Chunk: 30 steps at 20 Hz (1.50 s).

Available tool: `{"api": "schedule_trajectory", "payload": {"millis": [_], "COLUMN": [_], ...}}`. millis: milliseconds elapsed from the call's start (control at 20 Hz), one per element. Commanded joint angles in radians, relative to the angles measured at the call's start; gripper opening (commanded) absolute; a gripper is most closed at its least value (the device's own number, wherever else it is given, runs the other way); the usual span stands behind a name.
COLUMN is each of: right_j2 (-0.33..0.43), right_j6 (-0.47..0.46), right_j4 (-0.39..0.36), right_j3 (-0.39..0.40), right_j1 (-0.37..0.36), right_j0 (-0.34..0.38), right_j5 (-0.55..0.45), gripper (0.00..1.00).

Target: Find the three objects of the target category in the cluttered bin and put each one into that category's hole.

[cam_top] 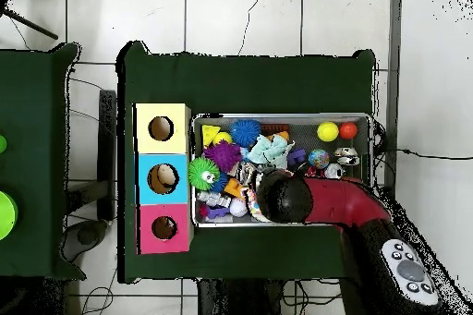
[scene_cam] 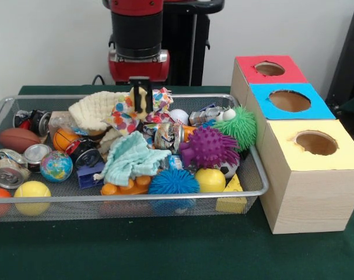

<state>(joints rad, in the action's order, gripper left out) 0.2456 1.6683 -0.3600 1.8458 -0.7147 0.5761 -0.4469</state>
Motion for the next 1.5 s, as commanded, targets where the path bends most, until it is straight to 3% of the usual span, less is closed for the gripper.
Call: {"api": "schedule_trajectory", "payload": {"millis": [50,450,900,1500], "right_j2": [-0.126,-0.186,-0.275,-0.358], "right_j6": [0.334,0.372,0.457,0.525], "right_j4": [0.074,0.141,0.239,0.376], "right_j3": [0.197,0.242,0.343,0.357], "right_j1": [-0.042,-0.068,-0.163,-0.18], "right_j0": [-0.052,-0.127,-0.27,-0.434], "right_j5": [0.102,0.12,0.132,0.116], "gripper": [0.0,0.0,0.0,0.0]}}
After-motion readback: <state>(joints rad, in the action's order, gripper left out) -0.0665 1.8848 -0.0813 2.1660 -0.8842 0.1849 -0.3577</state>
